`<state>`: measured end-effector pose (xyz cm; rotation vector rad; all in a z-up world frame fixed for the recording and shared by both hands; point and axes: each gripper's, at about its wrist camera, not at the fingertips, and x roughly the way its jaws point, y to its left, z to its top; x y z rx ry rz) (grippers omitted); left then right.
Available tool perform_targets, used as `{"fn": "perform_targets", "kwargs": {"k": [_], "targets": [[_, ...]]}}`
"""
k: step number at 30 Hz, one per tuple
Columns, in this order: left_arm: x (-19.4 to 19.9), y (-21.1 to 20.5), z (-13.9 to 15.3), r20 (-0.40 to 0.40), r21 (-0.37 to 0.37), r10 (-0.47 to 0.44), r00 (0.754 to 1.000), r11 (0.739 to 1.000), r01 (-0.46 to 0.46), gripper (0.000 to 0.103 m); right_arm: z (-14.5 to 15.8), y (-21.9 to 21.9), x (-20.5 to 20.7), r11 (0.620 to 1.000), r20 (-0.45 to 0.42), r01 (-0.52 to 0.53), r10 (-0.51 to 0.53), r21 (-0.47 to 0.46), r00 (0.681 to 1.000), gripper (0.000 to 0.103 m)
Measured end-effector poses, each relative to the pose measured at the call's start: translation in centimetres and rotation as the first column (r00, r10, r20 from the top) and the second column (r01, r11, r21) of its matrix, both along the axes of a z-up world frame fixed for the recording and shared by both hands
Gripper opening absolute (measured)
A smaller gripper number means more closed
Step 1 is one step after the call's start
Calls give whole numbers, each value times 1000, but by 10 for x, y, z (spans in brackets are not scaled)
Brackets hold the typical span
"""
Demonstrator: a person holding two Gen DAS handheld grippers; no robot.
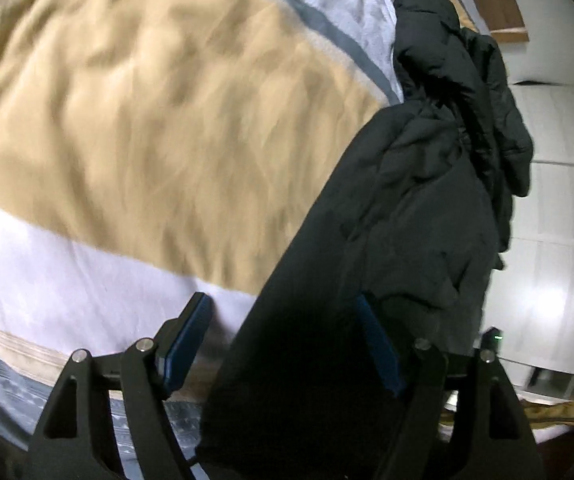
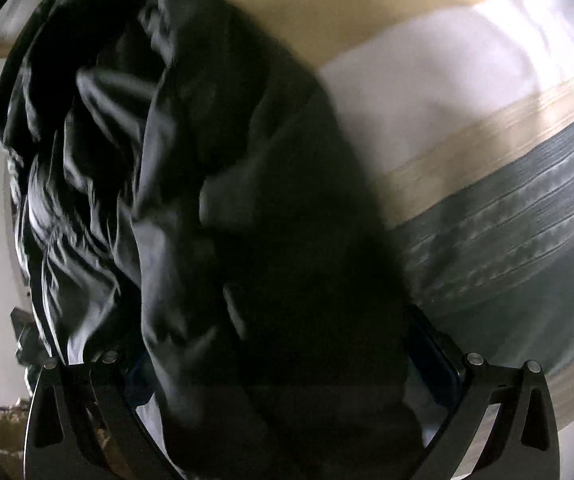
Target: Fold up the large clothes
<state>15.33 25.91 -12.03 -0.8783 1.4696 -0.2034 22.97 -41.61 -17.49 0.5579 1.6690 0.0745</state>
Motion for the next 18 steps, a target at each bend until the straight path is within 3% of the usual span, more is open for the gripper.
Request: {"fn": "perform_targets", "kwargs": {"k": [3, 7, 18], "targets": [[-17, -2, -10, -23, -121, 4, 1000, 993, -6, 75, -1, 6, -2, 999, -8, -14, 14, 39, 1000, 102], [-35, -14, -14, -22, -185, -7, 1000, 983, 3, 75, -3, 9, -6, 998, -19, -10, 11, 61, 1000, 102], [-38, -47, -10, -3, -225, -83, 997, 971, 80, 75, -10, 39, 4, 997, -69, -31, 35, 68, 997, 103]]}}
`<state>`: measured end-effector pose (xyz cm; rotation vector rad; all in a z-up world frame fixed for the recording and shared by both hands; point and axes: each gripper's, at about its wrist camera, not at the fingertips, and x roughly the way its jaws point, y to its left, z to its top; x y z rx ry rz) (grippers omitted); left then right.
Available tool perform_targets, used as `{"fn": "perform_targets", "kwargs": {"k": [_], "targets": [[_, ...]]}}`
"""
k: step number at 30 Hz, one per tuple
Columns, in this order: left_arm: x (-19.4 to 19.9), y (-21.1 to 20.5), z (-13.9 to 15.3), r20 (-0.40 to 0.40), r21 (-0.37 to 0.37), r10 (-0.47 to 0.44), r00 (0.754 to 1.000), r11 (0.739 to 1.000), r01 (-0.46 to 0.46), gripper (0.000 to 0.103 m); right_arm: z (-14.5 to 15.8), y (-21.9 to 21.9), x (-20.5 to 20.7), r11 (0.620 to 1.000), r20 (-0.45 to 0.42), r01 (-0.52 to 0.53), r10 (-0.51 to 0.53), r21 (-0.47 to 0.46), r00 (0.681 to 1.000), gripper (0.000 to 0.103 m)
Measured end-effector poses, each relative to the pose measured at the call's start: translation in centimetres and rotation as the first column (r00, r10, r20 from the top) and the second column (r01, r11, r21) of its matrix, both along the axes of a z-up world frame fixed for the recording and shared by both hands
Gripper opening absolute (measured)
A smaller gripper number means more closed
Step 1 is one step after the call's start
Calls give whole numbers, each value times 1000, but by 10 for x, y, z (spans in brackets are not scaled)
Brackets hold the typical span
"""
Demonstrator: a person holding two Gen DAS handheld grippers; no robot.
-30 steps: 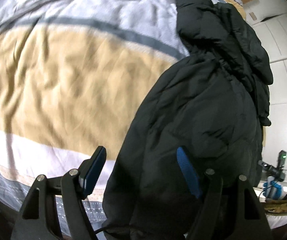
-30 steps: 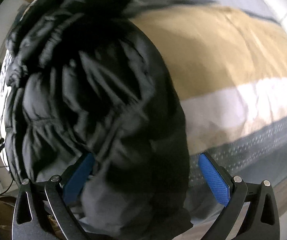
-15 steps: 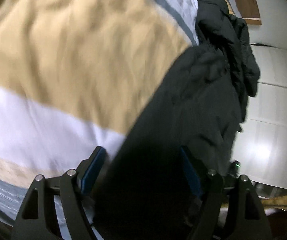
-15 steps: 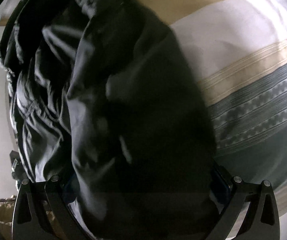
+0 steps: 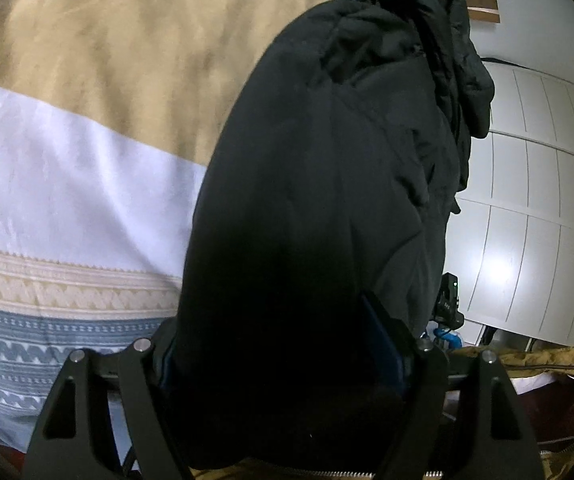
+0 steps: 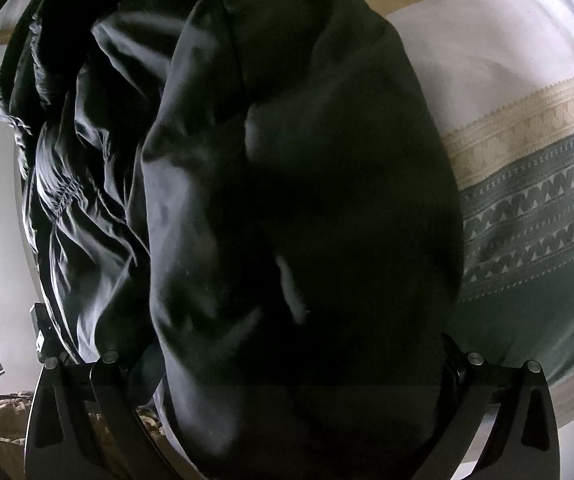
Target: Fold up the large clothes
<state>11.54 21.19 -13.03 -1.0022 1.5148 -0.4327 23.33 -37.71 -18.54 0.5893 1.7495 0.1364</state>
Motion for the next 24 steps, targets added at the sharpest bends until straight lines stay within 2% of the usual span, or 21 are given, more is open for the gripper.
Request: {"fn": "perform_targets", "kwargs": {"k": [1, 3, 5, 7, 8, 9, 11, 13, 15, 17, 24], "targets": [[0, -1, 1, 0, 4, -3, 1000, 1000, 3, 75, 0, 2, 0, 1000, -7, -1, 1, -2, 1000, 101], [2, -5, 2, 1, 7, -8, 1000, 1000, 8, 73, 2, 15, 0, 1000, -14, 3, -3, 1, 1000, 92], [5, -12, 5, 3, 8, -15, 1000, 1000, 15, 73, 4, 17, 0, 1000, -16, 22, -21, 17, 1000, 65], [6, -17, 9, 7, 11, -24, 1000, 1000, 24, 67, 8, 19, 0, 999, -12, 28, -27, 30, 1000, 51], [8, -21, 10, 7, 10, -23, 1000, 1000, 23, 58, 10, 21, 0, 999, -9, 26, -26, 38, 1000, 42], [9, -22, 11, 8, 8, -18, 1000, 1000, 18, 50, 13, 25, 1, 999, -6, 19, -19, 48, 1000, 38], [9, -23, 13, 16, 7, -11, 1000, 1000, 11, 38, 20, 34, 5, 999, 10, -16, 15, 41, 1000, 24], [14, -26, 20, 36, 22, -13, 999, 1000, 12, 27, 33, 46, 12, 998, 46, -61, 59, 35, 997, 16], [19, -27, 26, 56, 32, -5, 998, 999, 4, 20, 45, 61, 21, 995, 86, -95, 92, 36, 992, 12], [28, -27, 33, 80, 36, 3, 997, 999, -6, 18, 58, 77, 32, 993, 128, -115, 111, 26, 986, 10], [73, -25, 60, 169, 70, 19, 985, 997, -32, 15, 109, 121, 81, 986, 307, -168, 162, -7, 938, 9]]}}
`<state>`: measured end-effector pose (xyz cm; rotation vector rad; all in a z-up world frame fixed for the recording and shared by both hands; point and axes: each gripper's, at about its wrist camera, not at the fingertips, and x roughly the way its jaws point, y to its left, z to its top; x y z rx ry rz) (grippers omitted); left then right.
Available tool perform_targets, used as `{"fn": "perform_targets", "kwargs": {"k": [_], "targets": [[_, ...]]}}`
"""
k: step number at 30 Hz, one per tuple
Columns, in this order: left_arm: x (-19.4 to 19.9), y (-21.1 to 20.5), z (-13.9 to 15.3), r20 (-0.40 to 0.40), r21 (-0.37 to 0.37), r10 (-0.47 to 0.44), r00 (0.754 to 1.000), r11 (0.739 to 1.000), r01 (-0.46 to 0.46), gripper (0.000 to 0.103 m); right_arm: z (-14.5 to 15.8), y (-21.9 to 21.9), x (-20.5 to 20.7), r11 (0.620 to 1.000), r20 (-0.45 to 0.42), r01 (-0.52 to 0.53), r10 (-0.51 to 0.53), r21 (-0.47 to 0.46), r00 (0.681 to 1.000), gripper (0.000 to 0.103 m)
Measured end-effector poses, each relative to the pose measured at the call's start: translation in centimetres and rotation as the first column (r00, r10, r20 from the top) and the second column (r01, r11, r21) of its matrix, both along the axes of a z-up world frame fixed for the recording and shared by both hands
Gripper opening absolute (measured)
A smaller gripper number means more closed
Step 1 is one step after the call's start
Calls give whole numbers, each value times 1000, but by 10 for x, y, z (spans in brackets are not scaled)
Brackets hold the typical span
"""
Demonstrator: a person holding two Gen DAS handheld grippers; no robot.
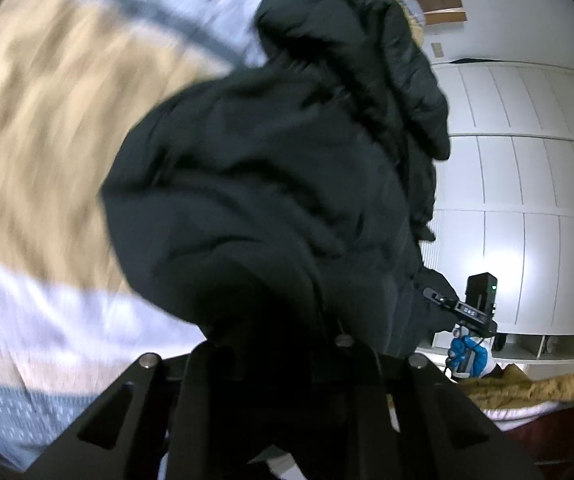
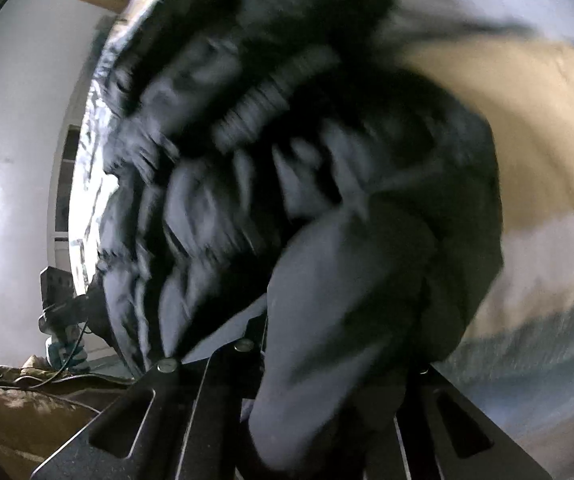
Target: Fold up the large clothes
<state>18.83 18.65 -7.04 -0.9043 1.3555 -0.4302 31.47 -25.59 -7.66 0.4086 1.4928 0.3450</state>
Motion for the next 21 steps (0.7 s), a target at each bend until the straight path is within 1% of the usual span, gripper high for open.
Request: {"fn": "perform_targets", "kwargs": {"k": [2, 4, 6, 7, 8, 13, 14, 17, 18, 21], "targets": [[15, 1, 10, 30, 6, 9, 1000, 1000, -9, 15, 12, -13, 19, 1000, 39, -15, 15, 2, 999, 8], [30, 1, 19, 57, 7, 22, 998, 1000, -22, 15, 25, -4, 36, 1000, 80, -31, 31, 0, 996, 8], [40, 5, 27, 80, 4, 37, 996, 999, -38, 15, 34, -21, 43, 999, 113, -35, 34, 3, 993, 8], [46, 8, 33, 94, 1, 50, 994, 999, -50, 15, 41, -19, 51, 1000, 139, -29, 28, 6, 990, 8], [50, 13, 37, 104, -3, 62, 993, 998, -62, 15, 48, -36, 53, 1000, 155, -25, 24, 8, 988, 8], [77, 24, 60, 146, -19, 132, 981, 991, -130, 15, 81, -54, 82, 999, 255, 22, -29, 30, 967, 8], [84, 28, 66, 158, -24, 149, 976, 989, -147, 15, 92, -66, 88, 999, 272, 30, -39, 37, 962, 8], [97, 34, 82, 192, -49, 190, 963, 982, -184, 15, 111, -76, 100, 997, 320, 46, -63, 59, 945, 8], [103, 37, 89, 207, -62, 209, 956, 978, -200, 15, 111, -73, 104, 996, 331, 54, -74, 68, 941, 8], [118, 44, 104, 239, -98, 257, 936, 966, -240, 15, 127, -83, 119, 992, 365, 90, -118, 92, 923, 8]]}}
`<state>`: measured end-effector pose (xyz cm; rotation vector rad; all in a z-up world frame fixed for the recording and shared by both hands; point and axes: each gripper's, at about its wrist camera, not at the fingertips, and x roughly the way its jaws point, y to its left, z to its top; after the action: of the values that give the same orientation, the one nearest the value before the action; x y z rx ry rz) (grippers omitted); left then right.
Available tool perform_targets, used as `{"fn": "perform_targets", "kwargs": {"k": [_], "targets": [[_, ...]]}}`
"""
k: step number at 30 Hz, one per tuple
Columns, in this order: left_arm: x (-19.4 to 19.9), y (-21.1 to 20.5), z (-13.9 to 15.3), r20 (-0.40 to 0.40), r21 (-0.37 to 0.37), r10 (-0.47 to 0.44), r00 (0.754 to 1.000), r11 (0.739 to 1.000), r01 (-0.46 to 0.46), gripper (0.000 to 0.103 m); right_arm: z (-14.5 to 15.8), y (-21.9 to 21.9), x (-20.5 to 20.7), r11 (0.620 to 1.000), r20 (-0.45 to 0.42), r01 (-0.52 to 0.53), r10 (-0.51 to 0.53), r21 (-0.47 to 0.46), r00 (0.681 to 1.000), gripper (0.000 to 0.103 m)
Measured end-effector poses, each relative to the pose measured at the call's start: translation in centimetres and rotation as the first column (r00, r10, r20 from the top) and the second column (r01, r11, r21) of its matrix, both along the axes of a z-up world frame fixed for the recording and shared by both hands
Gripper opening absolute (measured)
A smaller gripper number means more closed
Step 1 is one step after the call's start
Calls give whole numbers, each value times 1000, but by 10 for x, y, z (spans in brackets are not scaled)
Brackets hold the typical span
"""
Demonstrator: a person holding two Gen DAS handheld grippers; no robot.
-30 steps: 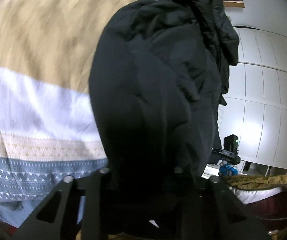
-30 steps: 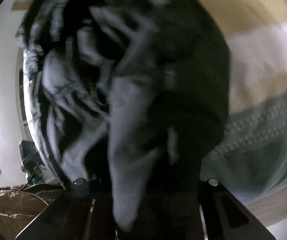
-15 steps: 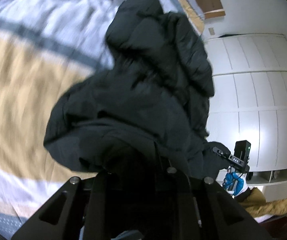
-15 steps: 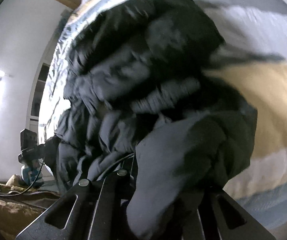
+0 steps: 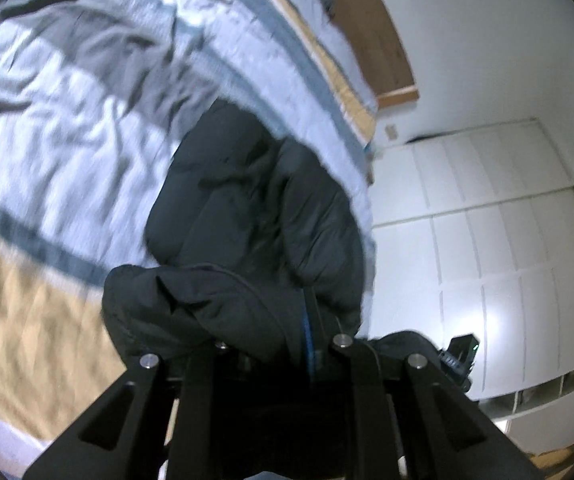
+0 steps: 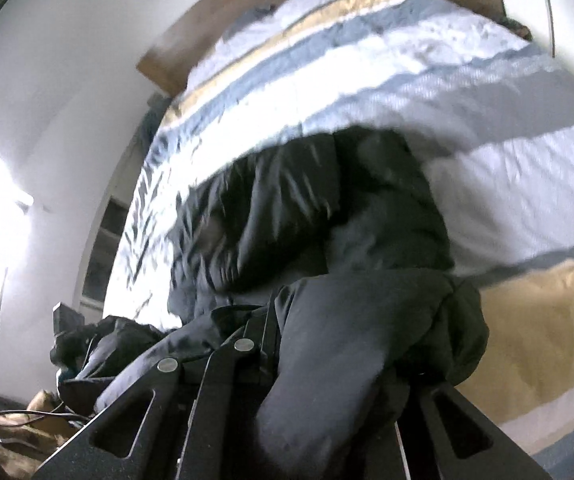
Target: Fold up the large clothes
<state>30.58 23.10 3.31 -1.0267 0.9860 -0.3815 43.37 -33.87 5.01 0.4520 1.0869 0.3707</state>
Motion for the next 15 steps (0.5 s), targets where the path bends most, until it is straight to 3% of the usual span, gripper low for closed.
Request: {"fn": "perform_targets", "kwargs": {"k": [6, 15], "targets": [[42, 11, 12, 26, -38, 73, 997, 997, -72, 15, 7, -9, 33, 995, 12, 93, -93, 27, 996, 8], [123, -2, -8, -46, -3, 101, 994, 995, -101, 15, -10, -9, 88, 979, -63, 198, -200, -37, 978, 8]]}}
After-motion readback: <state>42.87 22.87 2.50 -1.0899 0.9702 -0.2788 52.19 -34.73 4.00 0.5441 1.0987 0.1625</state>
